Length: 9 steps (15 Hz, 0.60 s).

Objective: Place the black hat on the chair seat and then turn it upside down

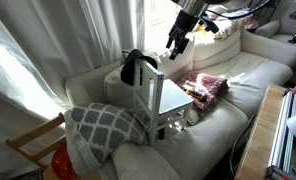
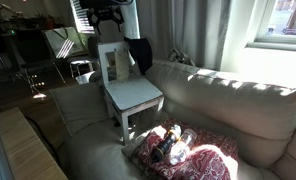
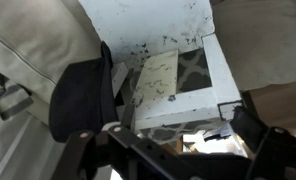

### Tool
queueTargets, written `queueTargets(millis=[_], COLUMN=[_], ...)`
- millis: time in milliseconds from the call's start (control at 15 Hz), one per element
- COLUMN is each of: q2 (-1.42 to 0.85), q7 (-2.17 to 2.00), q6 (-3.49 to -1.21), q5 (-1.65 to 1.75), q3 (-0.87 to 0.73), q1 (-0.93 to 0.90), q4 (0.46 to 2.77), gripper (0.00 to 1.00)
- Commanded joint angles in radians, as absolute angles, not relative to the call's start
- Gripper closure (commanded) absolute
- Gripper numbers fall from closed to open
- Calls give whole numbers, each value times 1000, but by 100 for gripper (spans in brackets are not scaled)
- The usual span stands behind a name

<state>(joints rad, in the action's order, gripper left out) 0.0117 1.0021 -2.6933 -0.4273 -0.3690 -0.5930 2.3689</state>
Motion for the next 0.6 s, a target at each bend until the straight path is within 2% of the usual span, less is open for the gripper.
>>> queueTargets(millis=[0, 67, 200, 533], q2=[-179, -60, -94, -142], q7=[1254, 1110, 1118, 1077], q6=[-2568, -2634, -2630, -2693], q5=[-594, -492, -491, -486], q3=[-208, -162, -83, -33], q1=[-396, -385, -302, -226], q4=[2153, 2269, 2235, 2214], gripper=[0, 0, 0, 0])
